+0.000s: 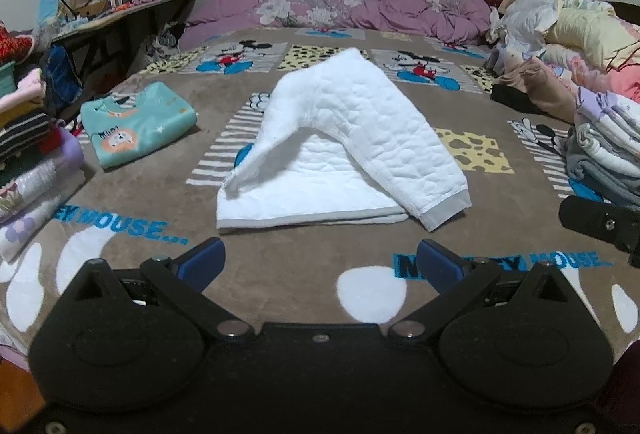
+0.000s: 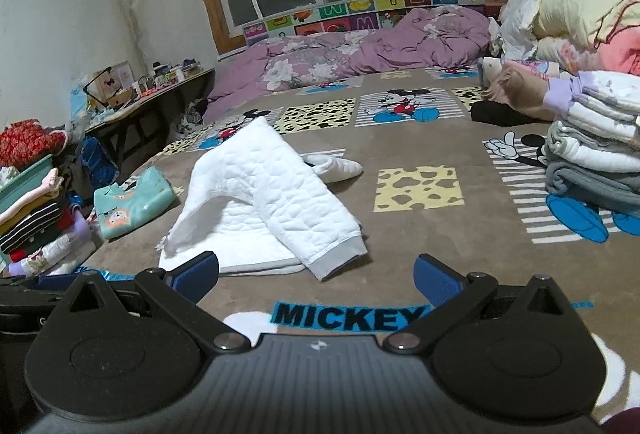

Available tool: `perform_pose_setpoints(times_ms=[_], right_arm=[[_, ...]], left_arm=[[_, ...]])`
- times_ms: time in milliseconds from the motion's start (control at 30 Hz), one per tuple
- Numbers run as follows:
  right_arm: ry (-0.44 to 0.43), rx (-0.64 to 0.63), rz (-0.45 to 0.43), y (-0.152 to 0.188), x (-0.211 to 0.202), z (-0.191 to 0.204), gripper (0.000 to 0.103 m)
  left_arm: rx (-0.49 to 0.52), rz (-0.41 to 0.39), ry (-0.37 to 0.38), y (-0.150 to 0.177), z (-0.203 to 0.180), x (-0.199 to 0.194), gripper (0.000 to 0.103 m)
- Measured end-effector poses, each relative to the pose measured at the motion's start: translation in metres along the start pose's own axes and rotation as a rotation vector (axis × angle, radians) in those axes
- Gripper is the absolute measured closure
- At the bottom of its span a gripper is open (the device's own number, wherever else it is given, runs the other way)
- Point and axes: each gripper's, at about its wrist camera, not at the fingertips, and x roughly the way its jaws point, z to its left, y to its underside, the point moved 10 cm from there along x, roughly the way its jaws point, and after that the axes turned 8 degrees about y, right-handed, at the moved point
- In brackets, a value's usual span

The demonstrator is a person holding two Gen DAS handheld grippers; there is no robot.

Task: Fold clothes
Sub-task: 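Move both grippers toward the crumpled white quilted shirt, then grasp the white shirt with the left gripper while the right gripper grasps another edge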

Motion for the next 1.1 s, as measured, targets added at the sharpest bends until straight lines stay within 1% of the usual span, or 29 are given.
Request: perform_pose_setpoints(times_ms=[100,267,567,633,800,933,1100], right_arm=[[-0.016,0.022,-0.013,0.001,0.011,-0.006,0.000],[-0.058,0.055,-0.035,0.007,0.036,-0.017,0.000],[-0.118,0.125,-0.074,0.025,0.077,-0.045,0.000],[-0.140,0.144,-0.061,0.029,0.087,-0.049,0.000],[-0.155,0.159,-0.047,0.035,0.103,-0.062,0.000],[-0.171,0.173,-0.041,0.036,0.109,-0.070,0.000],[-0.166,0.247,-0.046,0.035,0.116,-0.091,0.000]], left_arm=[[0.007,0.025,-0.001,0.000,-0.001,0.012,0.000],[0.049,0.028,-0.019,-0.005,-0.005,0.035,0.000],[0.105,0.060,-0.055,-0.018,-0.014,0.083,0.000],[0.102,0.071,-0.049,-0.019,-0.018,0.093,0.000],[0.110,0.083,-0.053,-0.026,-0.022,0.118,0.000],[0.077,0.076,-0.018,-0.031,-0.024,0.138,0.000],[0.070,0.028,0.043,-0.044,-0.035,0.158,0.000]])
